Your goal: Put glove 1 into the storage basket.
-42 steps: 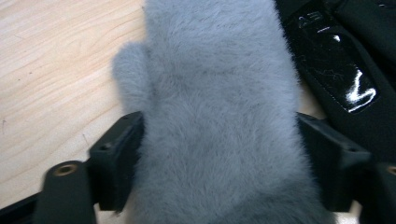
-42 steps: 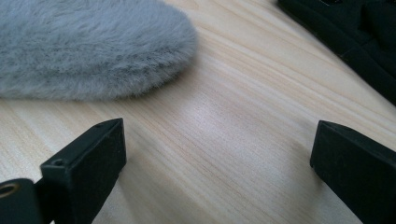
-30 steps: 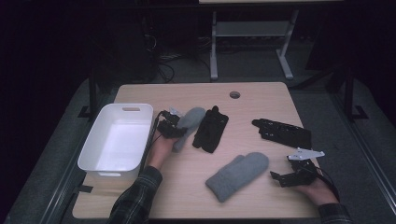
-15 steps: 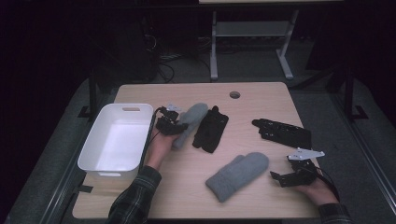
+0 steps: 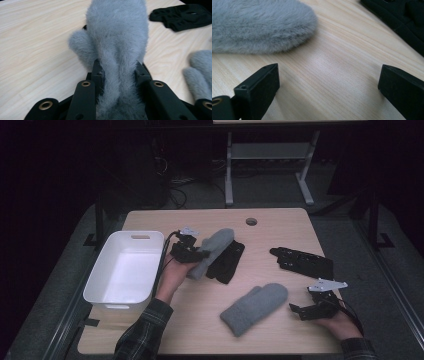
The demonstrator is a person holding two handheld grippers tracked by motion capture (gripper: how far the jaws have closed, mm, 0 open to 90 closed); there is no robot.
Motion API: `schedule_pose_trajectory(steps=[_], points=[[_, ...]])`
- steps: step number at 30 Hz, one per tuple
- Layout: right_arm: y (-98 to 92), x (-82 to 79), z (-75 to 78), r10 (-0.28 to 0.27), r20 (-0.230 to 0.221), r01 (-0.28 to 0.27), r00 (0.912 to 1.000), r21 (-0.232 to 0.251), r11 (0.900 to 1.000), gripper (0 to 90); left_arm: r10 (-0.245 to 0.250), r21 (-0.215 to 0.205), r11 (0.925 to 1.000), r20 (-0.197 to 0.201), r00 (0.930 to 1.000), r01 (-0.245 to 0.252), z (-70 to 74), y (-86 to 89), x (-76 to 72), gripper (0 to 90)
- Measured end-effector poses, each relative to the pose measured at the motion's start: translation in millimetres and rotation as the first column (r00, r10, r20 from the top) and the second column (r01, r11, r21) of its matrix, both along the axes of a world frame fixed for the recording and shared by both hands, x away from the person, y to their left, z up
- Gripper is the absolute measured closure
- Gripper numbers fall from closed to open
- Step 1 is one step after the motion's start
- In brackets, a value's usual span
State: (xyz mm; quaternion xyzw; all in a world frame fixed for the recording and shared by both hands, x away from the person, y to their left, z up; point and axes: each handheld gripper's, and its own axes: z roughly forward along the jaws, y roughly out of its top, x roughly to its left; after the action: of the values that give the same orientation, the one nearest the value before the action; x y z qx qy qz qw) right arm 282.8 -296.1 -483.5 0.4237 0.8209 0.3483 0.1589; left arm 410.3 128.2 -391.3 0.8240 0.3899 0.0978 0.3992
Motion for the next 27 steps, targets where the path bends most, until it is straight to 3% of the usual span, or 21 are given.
schedule_pose_trajectory(steps=[12, 22, 27], points=[[-0.1, 0.1, 0.0, 0.001, 0.0, -0.001, 1.0, 0.001, 1.0, 3.4, -0.07, -0.053, 0.9962, -0.023, 0.9973, 0.069, 11.6, -16.0, -11.8, 70.3], [-0.2, 0.1, -0.1, 0.001, 0.001, -0.001, 1.0, 0.001, 1.0, 3.4, -0.146, -0.087, 0.9862, -0.054, 0.9878, 0.141, 17.0, -36.7, -26.6, 70.6], [-0.1, 0.1, 0.0, 0.001, 0.0, -0.001, 1.0, 0.001, 1.0, 3.4, -0.187, -0.068, 0.9808, -0.059, 0.9806, 0.183, 17.5, -48.7, -36.7, 70.8]])
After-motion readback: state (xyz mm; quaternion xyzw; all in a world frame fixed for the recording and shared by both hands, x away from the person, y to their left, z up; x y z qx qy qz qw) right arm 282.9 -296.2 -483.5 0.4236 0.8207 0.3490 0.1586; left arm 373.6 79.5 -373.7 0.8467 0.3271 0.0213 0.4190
